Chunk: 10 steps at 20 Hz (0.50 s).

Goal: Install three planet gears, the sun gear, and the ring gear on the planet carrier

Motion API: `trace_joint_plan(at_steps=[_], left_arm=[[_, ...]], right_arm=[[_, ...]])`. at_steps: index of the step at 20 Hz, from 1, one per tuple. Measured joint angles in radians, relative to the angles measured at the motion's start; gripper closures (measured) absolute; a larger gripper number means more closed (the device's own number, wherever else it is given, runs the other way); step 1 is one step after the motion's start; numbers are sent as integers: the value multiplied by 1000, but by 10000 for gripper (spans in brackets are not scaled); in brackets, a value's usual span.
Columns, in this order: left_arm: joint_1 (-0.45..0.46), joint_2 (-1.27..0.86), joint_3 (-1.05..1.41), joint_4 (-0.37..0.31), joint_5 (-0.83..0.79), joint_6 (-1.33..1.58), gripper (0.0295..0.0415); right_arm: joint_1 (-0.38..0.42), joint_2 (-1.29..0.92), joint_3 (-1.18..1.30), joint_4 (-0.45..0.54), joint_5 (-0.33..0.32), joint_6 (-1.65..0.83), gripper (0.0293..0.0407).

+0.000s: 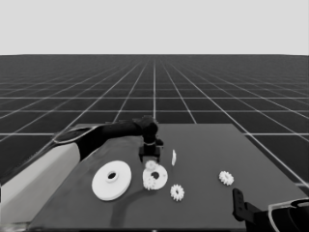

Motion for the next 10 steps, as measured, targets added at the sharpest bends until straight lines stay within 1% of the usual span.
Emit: trace_joint_plan(at_steps=[1, 2, 3, 5, 9, 10], left_arm=[[-106, -12, 41, -81, 30, -26, 326], [-168, -9, 39, -133, 42, -25, 326], [-203, -5, 28, -163, 49, -19, 326], [-232, 1, 12, -190, 56, -9, 326], [-244, 4, 2, -203, 59, -3, 326], [-283, -259, 465, -63, -303, 479, 301]], right_arm=[[0, 0, 0, 0, 0, 0, 315], [0, 0, 0, 0, 0, 0, 315], [0, 0, 0, 0, 0, 0, 315], [0, 0, 0, 0, 0, 0, 315], [0, 0, 0, 0, 0, 0, 315], [0, 0, 0, 0, 0, 0, 315]])
